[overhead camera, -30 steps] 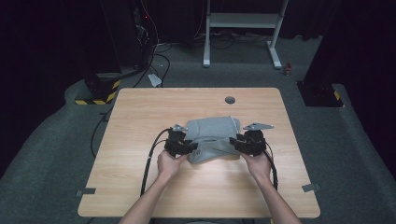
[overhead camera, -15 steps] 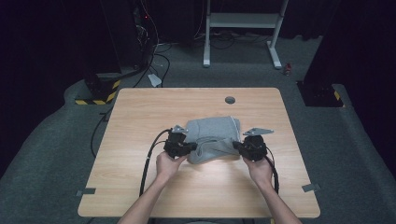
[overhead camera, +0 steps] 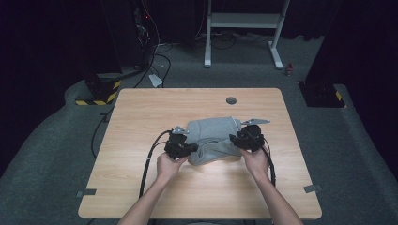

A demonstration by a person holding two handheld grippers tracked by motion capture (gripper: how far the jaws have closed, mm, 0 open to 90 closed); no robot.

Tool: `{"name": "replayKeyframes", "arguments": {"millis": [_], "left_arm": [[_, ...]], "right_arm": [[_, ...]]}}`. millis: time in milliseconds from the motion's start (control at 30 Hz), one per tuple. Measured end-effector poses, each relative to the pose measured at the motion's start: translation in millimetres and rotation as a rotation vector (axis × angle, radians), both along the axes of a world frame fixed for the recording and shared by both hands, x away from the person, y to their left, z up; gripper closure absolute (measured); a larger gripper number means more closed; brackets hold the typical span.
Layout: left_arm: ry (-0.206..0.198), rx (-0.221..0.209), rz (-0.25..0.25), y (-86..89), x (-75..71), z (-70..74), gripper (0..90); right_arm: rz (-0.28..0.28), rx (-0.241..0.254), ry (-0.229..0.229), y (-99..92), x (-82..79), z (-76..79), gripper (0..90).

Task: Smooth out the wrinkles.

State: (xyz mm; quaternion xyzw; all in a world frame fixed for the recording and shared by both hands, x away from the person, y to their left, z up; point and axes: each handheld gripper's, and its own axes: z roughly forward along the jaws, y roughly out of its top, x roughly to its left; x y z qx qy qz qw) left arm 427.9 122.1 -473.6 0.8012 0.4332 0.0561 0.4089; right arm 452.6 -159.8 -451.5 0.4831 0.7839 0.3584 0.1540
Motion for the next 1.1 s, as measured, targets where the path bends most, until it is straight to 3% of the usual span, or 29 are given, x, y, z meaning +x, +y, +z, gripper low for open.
{"name": "replayKeyframes", "arguments": {"millis": [67, 200, 400, 500, 700, 800, 900, 1033, 1100], "left_arm": [[-0.003, -0.006, 0.003, 0.9, -1.4, -0.4, 84.8], [0.001, -0.014, -0.002, 2.8, -4.7, -2.1, 84.9], [-0.013, -0.035, -0.021, 6.2, -16.1, -4.1, 84.9], [-0.014, -0.044, -0.033, 8.7, -23.8, -9.0, 84.9], [-0.023, 0.004, -0.069, 9.8, -42.3, -17.7, 84.9], [-0.03, 0.039, -0.082, 8.0, -49.1, -22.8, 84.6], [-0.022, 0.06, -0.091, 4.8, -51.4, -28.5, 83.9], [-0.043, 0.081, -0.083, -1.1, -55.7, -28.9, 73.6], [-0.067, 0.06, -0.104, -3.0, -59.0, -24.5, 68.3]], "right_arm": [[0.011, -0.002, 0.021, 0.6, 0.8, -3.0, 65.2], [0.051, -0.034, 0.022, -0.3, -8.9, -5.1, 84.1], [0.1, -0.027, -0.022, -11.3, -42.8, -4.3, 85.8], [0.122, -0.033, -0.031, -14.2, -62.3, -12.8, 85.8], [0.151, -0.064, 0.031, -20.0, -86.7, -48.0, 84.6], [0.118, -0.042, -0.013, -24.9, -93.9, -51.9, 68.2], [0.053, 0.007, -0.055, -32.0, -89.7, -43.9, 60.7], [-0.002, 0.009, -0.045, -34.1, -73.1, -41.0, 58.5], [-0.028, 0.017, -0.028, -35.4, -65.9, -43.0, 58.4]]}}
